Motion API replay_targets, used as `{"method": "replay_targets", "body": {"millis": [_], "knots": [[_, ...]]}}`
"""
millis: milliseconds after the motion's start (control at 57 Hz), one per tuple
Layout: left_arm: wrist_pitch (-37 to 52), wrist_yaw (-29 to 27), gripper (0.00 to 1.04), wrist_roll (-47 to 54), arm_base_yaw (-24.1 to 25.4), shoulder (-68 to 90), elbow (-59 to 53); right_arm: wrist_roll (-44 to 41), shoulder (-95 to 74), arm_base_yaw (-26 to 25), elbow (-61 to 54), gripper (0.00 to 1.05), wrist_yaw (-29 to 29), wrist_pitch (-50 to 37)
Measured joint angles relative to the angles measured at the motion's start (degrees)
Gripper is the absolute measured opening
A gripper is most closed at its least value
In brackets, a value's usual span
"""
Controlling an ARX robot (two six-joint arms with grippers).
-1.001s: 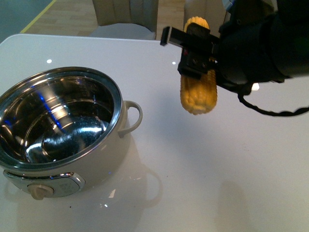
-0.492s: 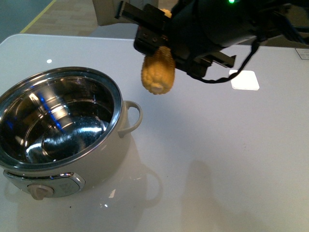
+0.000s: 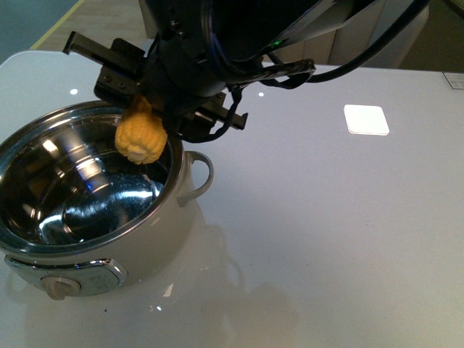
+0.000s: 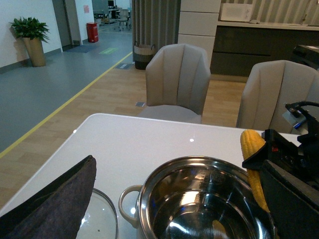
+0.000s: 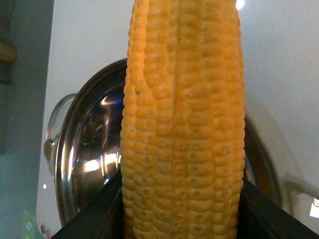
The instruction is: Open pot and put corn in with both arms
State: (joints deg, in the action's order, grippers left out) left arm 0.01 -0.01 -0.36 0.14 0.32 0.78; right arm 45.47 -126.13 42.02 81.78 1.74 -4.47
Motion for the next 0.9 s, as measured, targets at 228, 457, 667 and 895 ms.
{"method": "replay_targets", "body": {"millis": [228, 457, 667, 895], "knots": [[0.00, 0.00, 0.98, 0.00, 0.00, 0.02, 0.00, 0.00, -2.64, 3.13, 1.70, 0.48, 2.56, 1.38], [0.00, 0.00, 0.98, 0.00, 0.00, 0.00, 0.00, 0.00, -4.35, 3.15, 4.39, 0.52, 2.62, 3.10], [0.00, 0.00, 0.98, 0.00, 0.00, 0.00, 0.00, 0.02, -4.76, 3.15, 4.50, 0.80, 3.02, 3.08], [0.00, 0.00, 0.98, 0.00, 0.00, 0.00, 0.00, 1.18, -4.15, 2.60, 1.97, 0.96, 3.26, 0.61]]}}
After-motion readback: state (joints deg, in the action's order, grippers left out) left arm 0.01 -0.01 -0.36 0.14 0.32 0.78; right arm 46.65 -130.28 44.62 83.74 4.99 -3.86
